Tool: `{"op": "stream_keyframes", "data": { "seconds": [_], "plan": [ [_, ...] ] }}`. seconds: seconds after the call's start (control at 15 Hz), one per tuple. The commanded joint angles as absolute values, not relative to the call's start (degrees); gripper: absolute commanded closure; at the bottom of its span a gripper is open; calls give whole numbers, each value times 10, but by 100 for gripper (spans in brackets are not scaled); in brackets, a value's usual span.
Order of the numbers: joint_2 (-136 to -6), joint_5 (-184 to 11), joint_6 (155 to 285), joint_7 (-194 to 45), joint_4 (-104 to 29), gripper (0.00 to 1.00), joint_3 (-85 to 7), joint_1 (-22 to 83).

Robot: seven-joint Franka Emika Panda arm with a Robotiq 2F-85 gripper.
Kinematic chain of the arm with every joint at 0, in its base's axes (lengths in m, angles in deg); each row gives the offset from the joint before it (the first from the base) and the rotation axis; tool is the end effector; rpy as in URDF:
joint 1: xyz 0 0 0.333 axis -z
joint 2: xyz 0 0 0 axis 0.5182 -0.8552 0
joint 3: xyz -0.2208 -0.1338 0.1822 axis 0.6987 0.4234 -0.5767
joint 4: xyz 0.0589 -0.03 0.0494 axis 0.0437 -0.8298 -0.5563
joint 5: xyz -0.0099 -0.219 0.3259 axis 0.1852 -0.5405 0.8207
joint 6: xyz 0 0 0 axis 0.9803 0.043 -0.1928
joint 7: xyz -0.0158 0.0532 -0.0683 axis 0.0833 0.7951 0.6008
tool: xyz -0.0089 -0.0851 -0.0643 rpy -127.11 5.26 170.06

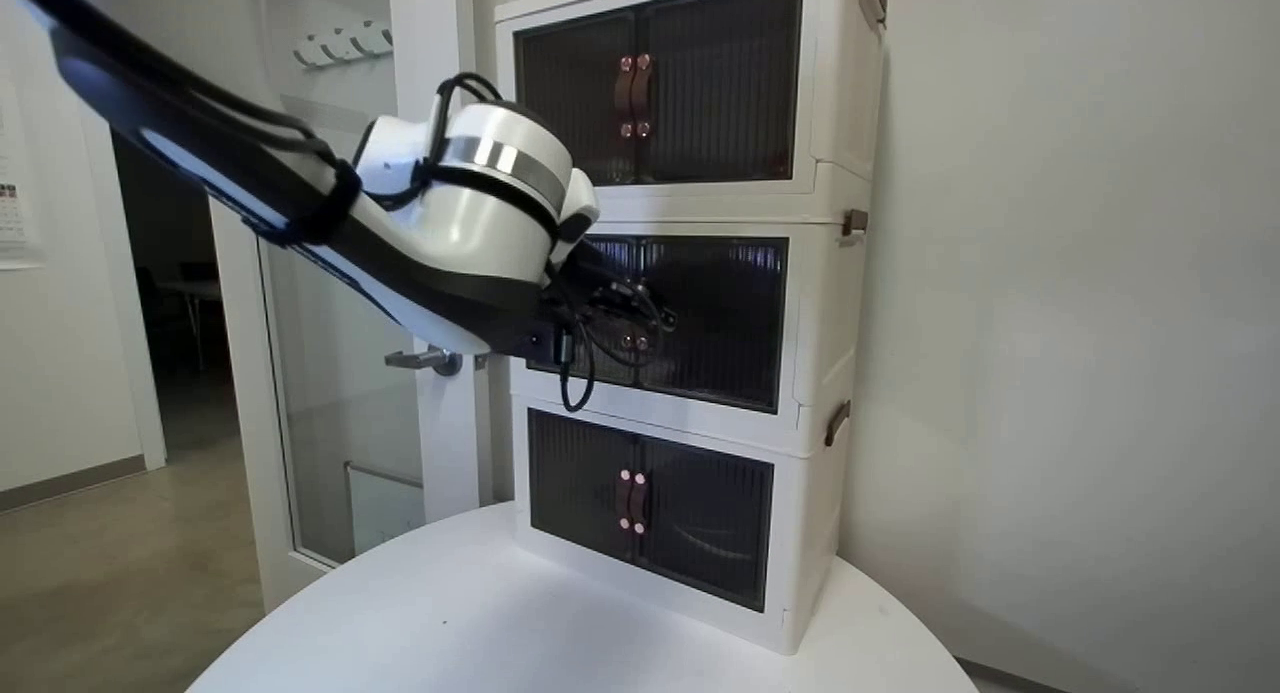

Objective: Close the doors of the middle compartment of the cabinet.

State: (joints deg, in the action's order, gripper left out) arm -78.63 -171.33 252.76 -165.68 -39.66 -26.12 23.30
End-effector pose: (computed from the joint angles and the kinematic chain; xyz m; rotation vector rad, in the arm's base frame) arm 0.6920 -0.0174 0.4233 2.4073 -0.4146 1.4852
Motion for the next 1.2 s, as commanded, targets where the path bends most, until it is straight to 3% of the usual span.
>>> {"op": "stream_keyframes", "data": {
  "seconds": [0.0,0.2,0.27,0.73,0.93,1.13],
  "plan": [
    [-682,-1620,2522,-1504,-541,23,-341,297],
    [-602,-1511,2440,-1379,-640,2,-375,308],
    [-567,-1474,2401,-1336,-673,0,-383,307],
    [-432,-1264,2066,-1044,-664,0,-434,297],
    [-401,-1159,1970,-914,-624,0,-384,226],
    [-381,-1053,1925,-795,-592,0,-396,261]
  ]
}}
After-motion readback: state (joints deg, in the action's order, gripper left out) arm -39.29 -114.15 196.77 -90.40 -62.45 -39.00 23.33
